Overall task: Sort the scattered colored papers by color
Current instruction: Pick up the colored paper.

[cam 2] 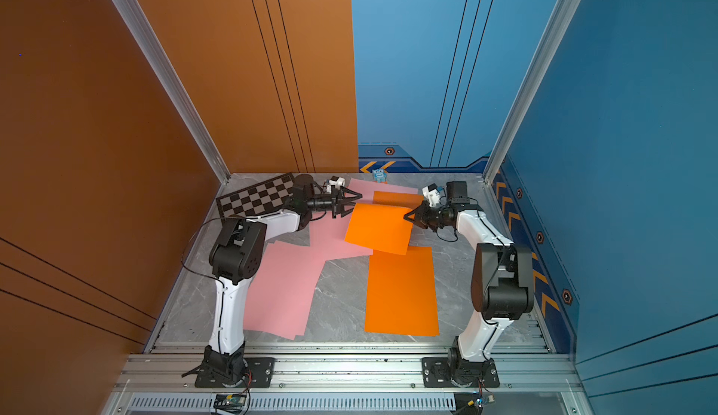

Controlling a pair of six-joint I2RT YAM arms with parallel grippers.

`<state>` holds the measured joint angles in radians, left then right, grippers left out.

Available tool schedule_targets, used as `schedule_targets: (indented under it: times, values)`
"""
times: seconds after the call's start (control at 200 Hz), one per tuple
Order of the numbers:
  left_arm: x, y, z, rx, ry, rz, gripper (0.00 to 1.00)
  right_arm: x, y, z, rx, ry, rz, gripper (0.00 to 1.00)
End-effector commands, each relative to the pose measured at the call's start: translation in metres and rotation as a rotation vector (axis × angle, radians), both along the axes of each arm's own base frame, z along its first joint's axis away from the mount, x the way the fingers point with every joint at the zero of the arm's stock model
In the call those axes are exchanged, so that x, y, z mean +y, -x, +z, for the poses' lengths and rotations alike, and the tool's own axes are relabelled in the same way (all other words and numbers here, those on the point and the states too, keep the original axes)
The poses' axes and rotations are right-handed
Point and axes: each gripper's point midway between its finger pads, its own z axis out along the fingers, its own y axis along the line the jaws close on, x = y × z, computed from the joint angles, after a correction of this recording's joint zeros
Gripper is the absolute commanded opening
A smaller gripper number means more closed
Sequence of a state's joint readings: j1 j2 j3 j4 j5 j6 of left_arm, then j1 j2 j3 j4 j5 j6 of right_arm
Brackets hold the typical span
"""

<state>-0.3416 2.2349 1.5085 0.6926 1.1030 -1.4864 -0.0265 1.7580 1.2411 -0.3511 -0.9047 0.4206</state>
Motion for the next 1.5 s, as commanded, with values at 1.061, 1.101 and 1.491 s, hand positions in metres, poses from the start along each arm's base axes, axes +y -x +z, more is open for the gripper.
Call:
schedule_targets:
  times: [1.061, 1.101, 1.491]
  values:
    - [-0.046, 0.041, 0.072, -0.151, 0.059, -0.065, 0.00, -0.108, 0.013, -0.023, 0.151, 0.214, -0.461, 1.00]
    - [-0.056, 0.051, 0.081, -0.165, 0.068, -0.077, 0.00, -0.115, 0.016, -0.025, 0.159, 0.213, -0.481, 1.00]
    - [-0.090, 0.144, 0.104, -0.301, -0.084, 0.021, 0.00, -0.157, 0.033, -0.015, 0.155, 0.214, -0.627, 1.00]
